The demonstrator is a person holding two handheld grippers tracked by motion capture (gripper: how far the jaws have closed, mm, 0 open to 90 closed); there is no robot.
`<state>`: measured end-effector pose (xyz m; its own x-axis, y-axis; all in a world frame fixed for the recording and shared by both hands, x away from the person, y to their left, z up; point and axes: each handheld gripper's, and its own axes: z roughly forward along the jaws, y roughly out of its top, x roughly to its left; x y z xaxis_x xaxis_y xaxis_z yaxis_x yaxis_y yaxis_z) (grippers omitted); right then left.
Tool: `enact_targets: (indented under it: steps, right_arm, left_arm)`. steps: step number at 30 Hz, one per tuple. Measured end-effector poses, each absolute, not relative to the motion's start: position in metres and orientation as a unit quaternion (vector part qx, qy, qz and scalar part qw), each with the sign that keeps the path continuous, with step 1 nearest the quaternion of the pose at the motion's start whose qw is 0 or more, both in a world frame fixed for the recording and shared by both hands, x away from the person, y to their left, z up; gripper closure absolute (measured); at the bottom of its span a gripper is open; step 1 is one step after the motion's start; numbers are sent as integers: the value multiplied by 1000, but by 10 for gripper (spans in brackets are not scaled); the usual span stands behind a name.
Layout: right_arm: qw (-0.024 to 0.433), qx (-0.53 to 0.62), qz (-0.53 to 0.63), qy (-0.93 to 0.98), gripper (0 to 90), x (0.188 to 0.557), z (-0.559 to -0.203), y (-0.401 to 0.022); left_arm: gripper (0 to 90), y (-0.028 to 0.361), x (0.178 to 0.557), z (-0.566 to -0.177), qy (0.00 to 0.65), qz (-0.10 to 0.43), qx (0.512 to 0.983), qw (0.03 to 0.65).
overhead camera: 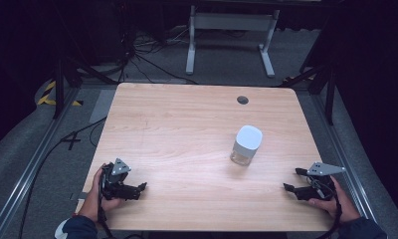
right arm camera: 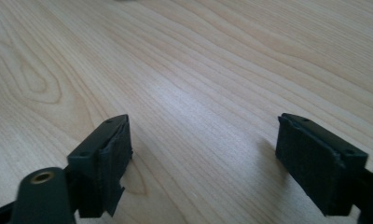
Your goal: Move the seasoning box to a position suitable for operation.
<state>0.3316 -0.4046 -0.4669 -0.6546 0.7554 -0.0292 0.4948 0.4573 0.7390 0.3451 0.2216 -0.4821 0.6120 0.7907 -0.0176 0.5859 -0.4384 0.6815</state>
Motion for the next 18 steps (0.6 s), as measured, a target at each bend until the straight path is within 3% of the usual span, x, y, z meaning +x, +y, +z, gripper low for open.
enact_targets:
  steps: [11,16,17,18]
  right_arm:
    - [177,375,348,841,192,340,-464,-404]
    - [199,371,349,837,470,347,-459,-401]
    - [199,371,349,837,470,347,-459,-401]
    - [200,371,366,830,581,352,-451,-399]
  left_arm:
    - [4,222,344,-482,412,156,833,335]
    - [3,222,345,-483,412,155,833,336]
    - [3,222,345,-483,414,154,832,337]
    - [3,222,345,-483,413,154,832,337]
